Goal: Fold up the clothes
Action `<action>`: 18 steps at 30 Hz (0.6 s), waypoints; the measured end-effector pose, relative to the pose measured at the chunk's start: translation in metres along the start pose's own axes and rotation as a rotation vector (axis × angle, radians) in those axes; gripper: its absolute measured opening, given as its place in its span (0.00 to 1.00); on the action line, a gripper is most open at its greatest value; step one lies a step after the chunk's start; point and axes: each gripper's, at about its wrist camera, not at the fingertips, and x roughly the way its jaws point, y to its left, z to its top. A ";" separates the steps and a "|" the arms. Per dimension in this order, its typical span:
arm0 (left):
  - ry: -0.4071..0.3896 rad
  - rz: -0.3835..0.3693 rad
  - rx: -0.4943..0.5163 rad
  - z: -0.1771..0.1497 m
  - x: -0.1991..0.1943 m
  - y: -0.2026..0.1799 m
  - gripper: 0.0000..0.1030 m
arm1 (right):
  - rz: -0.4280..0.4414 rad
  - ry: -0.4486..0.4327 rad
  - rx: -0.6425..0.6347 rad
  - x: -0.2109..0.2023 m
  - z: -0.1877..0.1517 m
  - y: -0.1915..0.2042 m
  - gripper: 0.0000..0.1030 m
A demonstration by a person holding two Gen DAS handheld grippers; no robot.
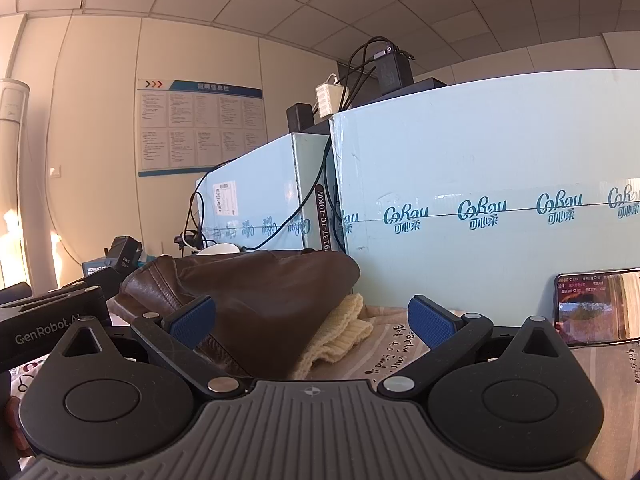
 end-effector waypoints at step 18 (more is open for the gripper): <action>0.003 0.000 0.005 -0.001 0.000 -0.001 1.00 | -0.001 0.000 0.002 0.000 0.000 0.000 1.00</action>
